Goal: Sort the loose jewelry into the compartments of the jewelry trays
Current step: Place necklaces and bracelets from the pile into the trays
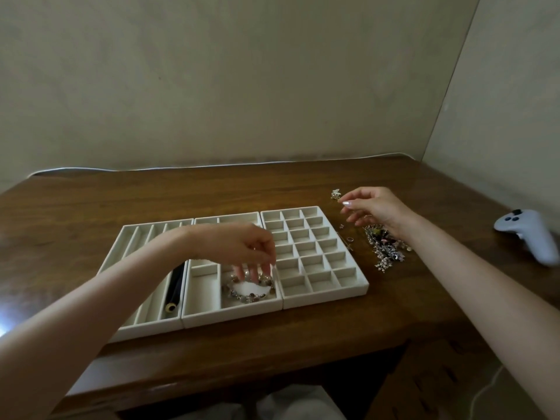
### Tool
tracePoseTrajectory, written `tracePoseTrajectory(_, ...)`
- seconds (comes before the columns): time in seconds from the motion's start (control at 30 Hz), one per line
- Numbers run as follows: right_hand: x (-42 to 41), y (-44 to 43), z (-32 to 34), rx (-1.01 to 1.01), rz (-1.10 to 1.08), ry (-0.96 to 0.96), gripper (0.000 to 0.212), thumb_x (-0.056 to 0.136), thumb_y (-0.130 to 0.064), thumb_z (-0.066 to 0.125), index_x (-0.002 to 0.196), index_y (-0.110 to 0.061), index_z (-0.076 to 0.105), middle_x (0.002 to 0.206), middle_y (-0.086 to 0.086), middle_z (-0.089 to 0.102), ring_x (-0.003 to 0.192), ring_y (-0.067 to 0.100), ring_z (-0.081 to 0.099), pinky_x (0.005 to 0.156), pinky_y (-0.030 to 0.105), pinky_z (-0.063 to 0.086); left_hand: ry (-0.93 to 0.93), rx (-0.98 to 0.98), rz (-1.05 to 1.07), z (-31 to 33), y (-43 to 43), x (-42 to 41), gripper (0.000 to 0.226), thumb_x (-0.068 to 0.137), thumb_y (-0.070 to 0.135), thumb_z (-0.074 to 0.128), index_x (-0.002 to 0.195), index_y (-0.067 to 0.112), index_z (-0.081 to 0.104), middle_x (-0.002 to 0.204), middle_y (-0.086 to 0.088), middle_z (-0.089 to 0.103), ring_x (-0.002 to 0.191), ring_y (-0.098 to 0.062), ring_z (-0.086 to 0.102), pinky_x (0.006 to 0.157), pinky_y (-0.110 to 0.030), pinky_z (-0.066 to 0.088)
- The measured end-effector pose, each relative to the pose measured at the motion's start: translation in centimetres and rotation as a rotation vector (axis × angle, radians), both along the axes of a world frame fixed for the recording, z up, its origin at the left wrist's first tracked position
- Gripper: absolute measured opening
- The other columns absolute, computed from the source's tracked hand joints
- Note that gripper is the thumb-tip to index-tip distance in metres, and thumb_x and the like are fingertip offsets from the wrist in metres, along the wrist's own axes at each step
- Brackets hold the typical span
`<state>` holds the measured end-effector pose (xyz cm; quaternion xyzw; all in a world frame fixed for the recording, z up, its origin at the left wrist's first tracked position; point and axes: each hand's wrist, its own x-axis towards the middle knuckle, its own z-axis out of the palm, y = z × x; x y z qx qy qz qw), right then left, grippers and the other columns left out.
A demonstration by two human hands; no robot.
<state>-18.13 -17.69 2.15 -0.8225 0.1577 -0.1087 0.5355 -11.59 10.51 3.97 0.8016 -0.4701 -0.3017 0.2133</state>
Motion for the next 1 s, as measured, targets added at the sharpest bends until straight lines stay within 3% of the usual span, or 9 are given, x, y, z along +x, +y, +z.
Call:
tracePoseTrajectory(0.13, 0.0, -0.3, -0.1, -0.239, 0.019, 0.076, 0.016, 0.086, -0.004, 0.062, 0.095, -0.016, 0.067, 0.095, 0.005, 0.067, 0.068, 0.01, 0.057, 0.053, 0.015, 0.043, -0.195, -0.198, 0.086, 0.1, -1.9, 0.1, 0.011, 0.095, 0.015, 0.049, 0.098, 0.014, 0.058, 0.09, 0.002, 0.069, 0.072, -0.004, 0.065, 0.067, -0.021, 0.055)
tracePoseTrajectory(0.23, 0.0, 0.2, -0.1, -0.431, 0.167, 0.257, 0.021, 0.084, -0.007, 0.066, 0.1, -0.019, 0.068, 0.109, 0.0, 0.064, 0.092, 0.01, 0.057, 0.077, 0.022, 0.045, -0.241, -0.293, 0.142, -0.3, -3.3, 0.4, 0.01, 0.094, 0.016, 0.05, 0.099, 0.014, 0.059, 0.092, 0.005, 0.067, 0.074, -0.002, 0.063, 0.066, -0.016, 0.051)
tracePoseTrajectory(0.33, 0.3, 0.9, -0.8, -0.586, 0.193, 0.363, 0.034, 0.083, -0.013, 0.067, 0.117, -0.019, 0.063, 0.118, -0.001, 0.058, 0.109, 0.015, 0.053, 0.094, 0.032, 0.043, -0.263, -0.375, 0.242, -0.9, -4.2, 0.8, 0.009, 0.093, 0.017, 0.051, 0.096, 0.017, 0.059, 0.095, 0.006, 0.065, 0.081, -0.005, 0.064, 0.073, -0.027, 0.055)
tracePoseTrajectory(0.4, 0.5, 1.4, -1.3, -0.632, 0.159, 0.363, 0.037, 0.083, -0.017, 0.068, 0.119, -0.019, 0.06, 0.115, 0.0, 0.058, 0.104, 0.016, 0.056, 0.09, 0.034, 0.049, -0.26, -0.418, 0.309, -1.1, -4.5, 1.1, 0.008, 0.093, 0.017, 0.051, 0.094, 0.019, 0.059, 0.098, 0.004, 0.064, 0.084, -0.009, 0.064, 0.074, -0.03, 0.055)
tracePoseTrajectory(0.53, 1.1, 1.7, -1.5, -0.652, 0.09, 0.321, 0.019, 0.081, -0.012, 0.069, 0.097, -0.017, 0.061, 0.104, 0.001, 0.06, 0.092, 0.017, 0.059, 0.083, 0.036, 0.052, -0.284, -0.478, 0.373, -1.2, -4.7, 1.2, 0.009, 0.092, 0.014, 0.052, 0.093, 0.018, 0.061, 0.096, 0.005, 0.061, 0.085, -0.01, 0.06, 0.069, -0.019, 0.049)
tracePoseTrajectory(0.7, 1.3, 1.8, -0.7, -0.414, -0.042, 0.138, 0.017, 0.08, -0.001, 0.068, 0.091, -0.011, 0.061, 0.087, 0.006, 0.064, 0.068, 0.013, 0.063, 0.057, 0.023, 0.053, -0.289, -0.494, 0.365, -1.4, -4.3, 1.4, 0.008, 0.091, 0.015, 0.056, 0.098, 0.016, 0.06, 0.097, 0.005, 0.061, 0.084, -0.006, 0.057, 0.066, -0.012, 0.045)
tracePoseTrajectory(0.8, 1.0, 2.7, 0.9, -0.123, 0.024, -0.041, 0.012, 0.082, 0.002, 0.064, 0.092, -0.004, 0.064, 0.086, 0.013, 0.068, 0.069, 0.017, 0.068, 0.061, 0.022, 0.056, -0.221, -0.516, 0.383, -1.4, -4.6, 1.4, 0.013, 0.088, 0.017, 0.061, 0.1, 0.015, 0.057, 0.1, 0.001, 0.064, 0.085, -0.01, 0.062, 0.071, -0.018, 0.051)
tracePoseTrajectory(0.9, 0.8, 4.3, 2.1, 0.152, 0.213, -0.102, 0.012, 0.08, 0.008, 0.062, 0.089, 0.001, 0.065, 0.086, 0.016, 0.069, 0.074, 0.022, 0.07, 0.066, 0.027, 0.059, -0.005, -0.565, 0.441, -1.1, -4.9, 1.1, 0.024, 0.085, 0.019, 0.064, 0.106, 0.011, 0.054, 0.099, -0.003, 0.067, 0.086, -0.015, 0.066, 0.071, -0.023, 0.054)
tracePoseTrajectory(1.0, 1.2, 5.8, 2.2, 0.155, 0.347, -0.118, 0.013, 0.077, 0.012, 0.062, 0.085, 0.002, 0.066, 0.083, 0.017, 0.069, 0.076, 0.026, 0.07, 0.067, 0.029, 0.059, 0.126, -0.586, 0.454, -0.8, -4.8, 0.9, 0.028, 0.083, 0.019, 0.066, 0.107, 0.009, 0.055, 0.091, -0.002, 0.069, 0.074, -0.008, 0.065, 0.059, -0.015, 0.05)
